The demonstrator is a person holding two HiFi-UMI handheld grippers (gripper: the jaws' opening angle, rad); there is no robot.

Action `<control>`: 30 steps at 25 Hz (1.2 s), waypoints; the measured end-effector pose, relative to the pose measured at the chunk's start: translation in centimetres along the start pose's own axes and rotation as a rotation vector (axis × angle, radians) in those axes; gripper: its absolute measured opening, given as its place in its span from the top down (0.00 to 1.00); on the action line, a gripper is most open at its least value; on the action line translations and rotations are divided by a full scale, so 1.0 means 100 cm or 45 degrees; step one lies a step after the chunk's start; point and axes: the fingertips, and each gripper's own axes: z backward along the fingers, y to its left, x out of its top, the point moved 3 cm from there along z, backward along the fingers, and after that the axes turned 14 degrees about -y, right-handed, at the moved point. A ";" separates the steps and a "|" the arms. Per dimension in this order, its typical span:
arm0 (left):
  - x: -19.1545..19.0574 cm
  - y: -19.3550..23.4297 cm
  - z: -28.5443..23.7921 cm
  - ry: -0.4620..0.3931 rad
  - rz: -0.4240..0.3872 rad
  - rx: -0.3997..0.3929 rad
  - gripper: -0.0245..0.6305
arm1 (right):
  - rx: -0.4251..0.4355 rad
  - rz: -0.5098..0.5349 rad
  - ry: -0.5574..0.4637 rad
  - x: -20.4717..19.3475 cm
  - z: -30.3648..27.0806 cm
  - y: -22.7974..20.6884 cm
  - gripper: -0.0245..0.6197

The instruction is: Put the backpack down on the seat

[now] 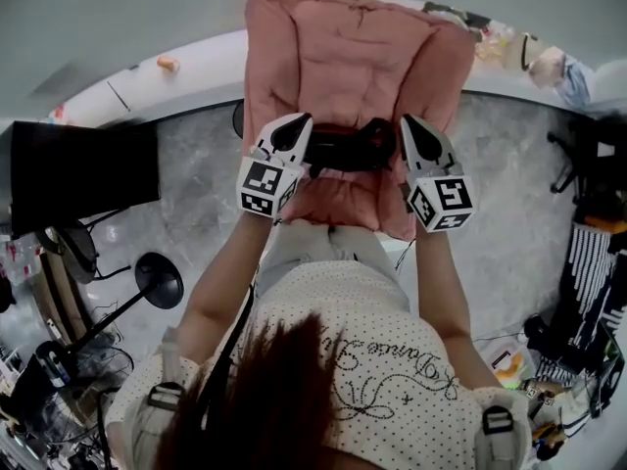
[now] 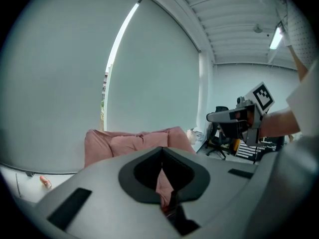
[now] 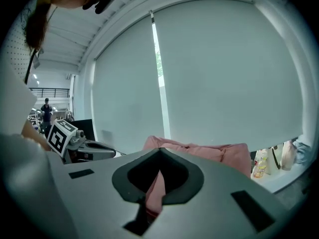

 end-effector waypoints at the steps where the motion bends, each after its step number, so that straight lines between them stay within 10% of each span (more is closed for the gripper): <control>1: 0.008 0.001 0.000 -0.019 -0.006 0.006 0.96 | -0.004 -0.002 -0.020 0.007 0.001 0.000 0.95; 14: 0.097 -0.002 0.005 -0.241 -0.107 0.016 0.96 | -0.029 0.076 -0.198 0.076 0.007 0.007 0.95; 30: 0.120 0.000 0.012 -0.296 -0.151 0.023 0.96 | -0.015 0.136 -0.267 0.099 0.017 0.015 0.95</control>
